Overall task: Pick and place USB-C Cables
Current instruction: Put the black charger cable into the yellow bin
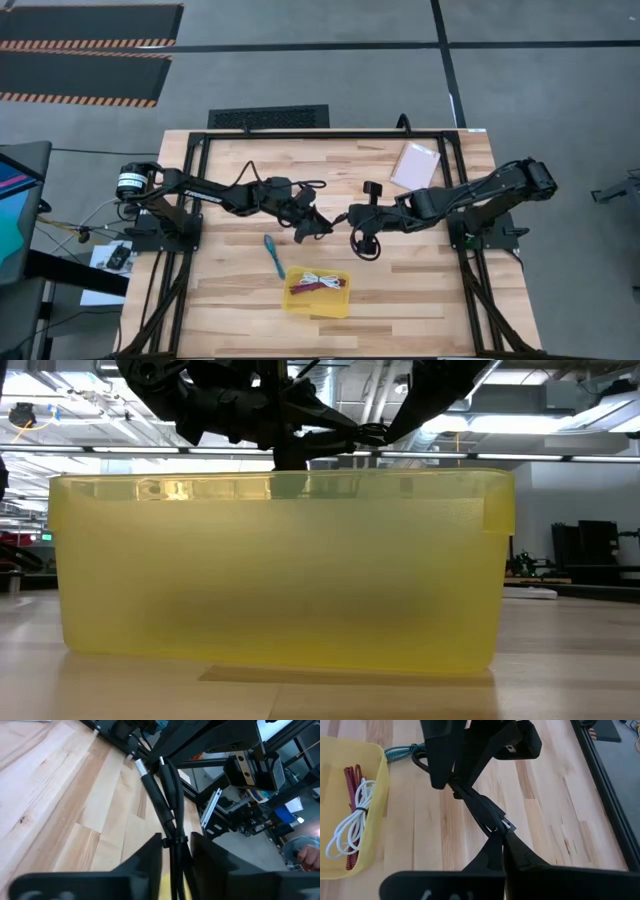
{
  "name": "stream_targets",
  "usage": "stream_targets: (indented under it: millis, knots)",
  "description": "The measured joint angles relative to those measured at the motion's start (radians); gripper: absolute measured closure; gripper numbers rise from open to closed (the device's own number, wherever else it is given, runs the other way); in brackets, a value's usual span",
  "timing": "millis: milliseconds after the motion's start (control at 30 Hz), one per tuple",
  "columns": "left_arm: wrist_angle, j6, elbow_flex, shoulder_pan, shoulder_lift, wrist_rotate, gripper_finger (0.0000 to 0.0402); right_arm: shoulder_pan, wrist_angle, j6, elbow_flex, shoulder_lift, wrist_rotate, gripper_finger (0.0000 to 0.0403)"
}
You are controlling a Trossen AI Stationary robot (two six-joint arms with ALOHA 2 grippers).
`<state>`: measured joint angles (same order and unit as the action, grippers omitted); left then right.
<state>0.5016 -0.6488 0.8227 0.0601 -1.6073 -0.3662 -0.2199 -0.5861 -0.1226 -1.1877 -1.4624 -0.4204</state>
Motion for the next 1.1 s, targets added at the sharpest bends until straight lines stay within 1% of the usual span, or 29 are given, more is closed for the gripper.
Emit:
stream_targets:
  millis: [133,233,333,500,600,700,767,833,967,1033,1100]
  knots:
    - [-0.004,0.022,0.000,0.001,0.000,0.001,0.0357,0.000,-0.001,0.000,0.000,0.000,0.000,0.0401]
    - [-0.004,0.055,0.000,-0.004,0.000,0.006,0.0387,0.000,0.000,0.007,0.000,0.000,0.002,0.0391]
    - [-0.013,0.083,0.000,-0.014,0.000,0.022,0.0391,-0.005,0.002,0.043,0.000,0.000,0.004,0.0364]
    - [-0.044,0.112,0.000,-0.042,0.000,0.050,0.0395,-0.010,-0.003,0.045,0.000,0.015,0.006,0.0297]
    - [-0.048,0.114,0.000,-0.062,0.001,0.056,0.0397,-0.021,-0.010,0.045,0.000,0.051,0.005,0.0257]
    - [-0.067,0.123,0.000,-0.081,0.013,0.073,0.0397,-0.040,-0.018,0.041,0.000,0.105,0.003,0.0227]
    - [-0.095,0.150,0.000,-0.099,0.035,0.113,0.0397,-0.052,-0.020,0.020,0.000,0.153,0.003,0.0214]
    - [-0.119,0.191,0.000,-0.121,0.064,0.175,0.0397,-0.064,-0.033,-0.005,0.000,0.213,0.003,0.0207]
    - [-0.139,0.268,0.000,-0.170,0.139,0.301,0.0398,-0.075,-0.044,-0.057,0.000,0.353,-0.004,0.0207]
    - [-0.135,0.319,0.000,-0.201,0.180,0.383,0.0398,-0.082,-0.042,-0.077,0.000,0.424,-0.005,0.0212]
    - [-0.127,0.371,0.000,-0.240,0.220,0.488,0.0398,-0.095,-0.042,-0.093,0.000,0.491,-0.005,0.0217]
